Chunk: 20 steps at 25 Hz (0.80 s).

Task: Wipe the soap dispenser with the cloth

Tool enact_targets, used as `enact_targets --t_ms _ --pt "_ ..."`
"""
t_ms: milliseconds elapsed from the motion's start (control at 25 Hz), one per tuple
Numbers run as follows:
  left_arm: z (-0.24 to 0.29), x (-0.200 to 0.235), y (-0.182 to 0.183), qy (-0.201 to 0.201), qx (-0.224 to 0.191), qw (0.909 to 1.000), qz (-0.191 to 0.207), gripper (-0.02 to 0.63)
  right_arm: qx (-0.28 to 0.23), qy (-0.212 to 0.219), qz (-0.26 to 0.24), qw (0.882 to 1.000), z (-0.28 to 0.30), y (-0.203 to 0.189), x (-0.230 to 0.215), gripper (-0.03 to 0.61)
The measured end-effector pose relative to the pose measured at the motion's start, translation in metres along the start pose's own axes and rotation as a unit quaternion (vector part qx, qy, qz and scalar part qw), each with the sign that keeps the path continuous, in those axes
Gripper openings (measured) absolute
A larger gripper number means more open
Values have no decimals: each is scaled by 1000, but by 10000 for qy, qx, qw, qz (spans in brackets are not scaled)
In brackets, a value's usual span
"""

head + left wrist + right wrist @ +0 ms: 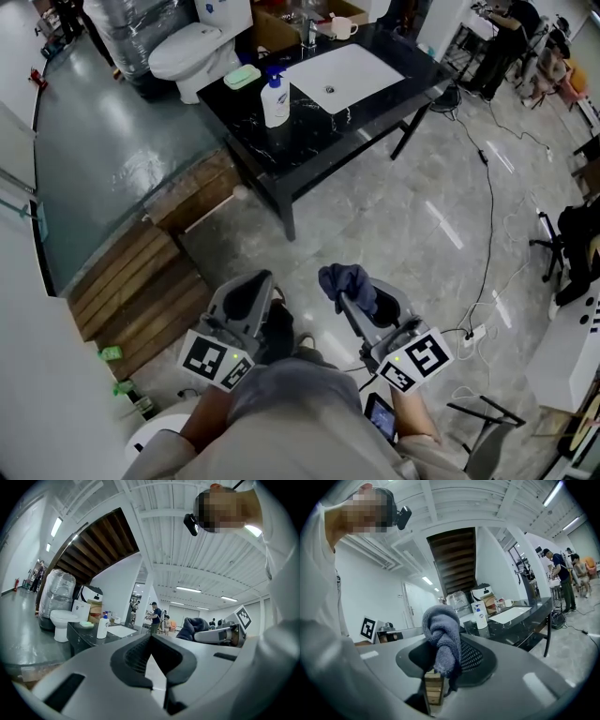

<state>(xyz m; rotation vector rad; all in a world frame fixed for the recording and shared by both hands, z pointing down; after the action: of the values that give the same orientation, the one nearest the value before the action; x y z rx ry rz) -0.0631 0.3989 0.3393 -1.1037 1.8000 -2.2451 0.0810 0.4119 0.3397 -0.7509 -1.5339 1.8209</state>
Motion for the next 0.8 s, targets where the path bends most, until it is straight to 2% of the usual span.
enact_targets --t_ms 400,800 --pt "33 65 26 16 74 9999 -98 6 79 150 -1 9999 71 15 -21 115" --pt "55 98 63 -330 -17 9995 5 7 -14 204 -261 9994 128 44 -28 115"
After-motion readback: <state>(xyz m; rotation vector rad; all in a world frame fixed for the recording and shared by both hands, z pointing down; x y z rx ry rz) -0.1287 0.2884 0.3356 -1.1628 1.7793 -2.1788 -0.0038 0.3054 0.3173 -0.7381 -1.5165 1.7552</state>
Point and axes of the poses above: the fingertips, and each gripper's own axes: z forward along the fingers, x to its left, y out of its top, the point moved 1 cm from there along -z, backward along the fingers, and after that the axes turned 15 degrees about -z, right-handed, at the moved point
